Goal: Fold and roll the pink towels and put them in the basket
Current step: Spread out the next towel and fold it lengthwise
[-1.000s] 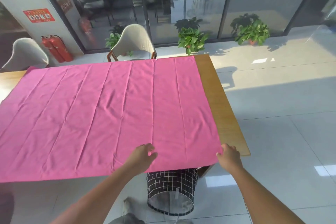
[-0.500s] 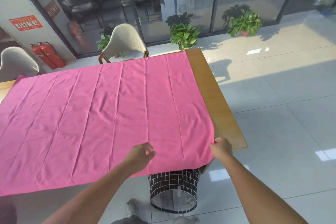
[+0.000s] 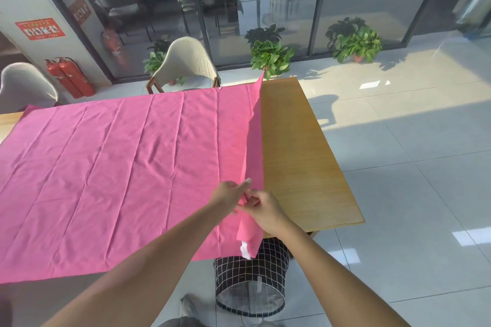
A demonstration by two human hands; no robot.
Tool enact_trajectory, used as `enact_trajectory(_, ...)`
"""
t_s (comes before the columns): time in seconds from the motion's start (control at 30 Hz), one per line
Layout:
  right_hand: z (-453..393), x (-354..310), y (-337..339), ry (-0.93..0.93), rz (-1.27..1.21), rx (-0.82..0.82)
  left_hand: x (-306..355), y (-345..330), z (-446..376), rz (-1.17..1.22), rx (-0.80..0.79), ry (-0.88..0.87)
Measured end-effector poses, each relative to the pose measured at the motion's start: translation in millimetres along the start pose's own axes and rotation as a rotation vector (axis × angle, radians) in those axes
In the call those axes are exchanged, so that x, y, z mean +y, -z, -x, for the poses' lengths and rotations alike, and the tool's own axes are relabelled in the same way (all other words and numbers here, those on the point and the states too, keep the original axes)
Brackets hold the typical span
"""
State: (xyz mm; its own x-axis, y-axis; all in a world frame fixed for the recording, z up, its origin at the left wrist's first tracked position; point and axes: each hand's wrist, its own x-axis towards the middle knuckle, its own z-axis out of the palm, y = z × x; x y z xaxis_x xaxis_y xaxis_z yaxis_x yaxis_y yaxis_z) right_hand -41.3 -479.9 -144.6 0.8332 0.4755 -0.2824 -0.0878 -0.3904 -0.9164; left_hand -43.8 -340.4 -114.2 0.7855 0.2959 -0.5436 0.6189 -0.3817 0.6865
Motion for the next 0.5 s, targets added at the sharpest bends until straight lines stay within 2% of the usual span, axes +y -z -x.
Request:
enact_trajectory(0.1, -1.1, -2.0, -9.8, 0.077, -0.002, -0.057, -0.3, 9.6, -4.3, -0.051, 0.112, 0.017)
enact_trajectory(0.2, -5.8, -4.0, -16.0, 0.062, -0.016, -0.09, -4.6, 20.9, -8.2, -0.058, 0.175, 0.066)
enact_trajectory(0.3, -18.0, -4.0, -20.7, -0.064, -0.024, -0.013, -14.5, 32.3, -12.7, -0.124, 0.211, 0.046)
enact_trajectory(0.43, -51.8, -13.9, -27.9, -0.126, 0.053, 0.184, -34.7, 55.2, -22.7, -0.222, 0.194, 0.013)
enact_trajectory(0.5, -74.9, -24.4, -37.0, -0.126, 0.119, 0.181, -45.4, 67.3, -29.2, -0.252, 0.17, -0.02)
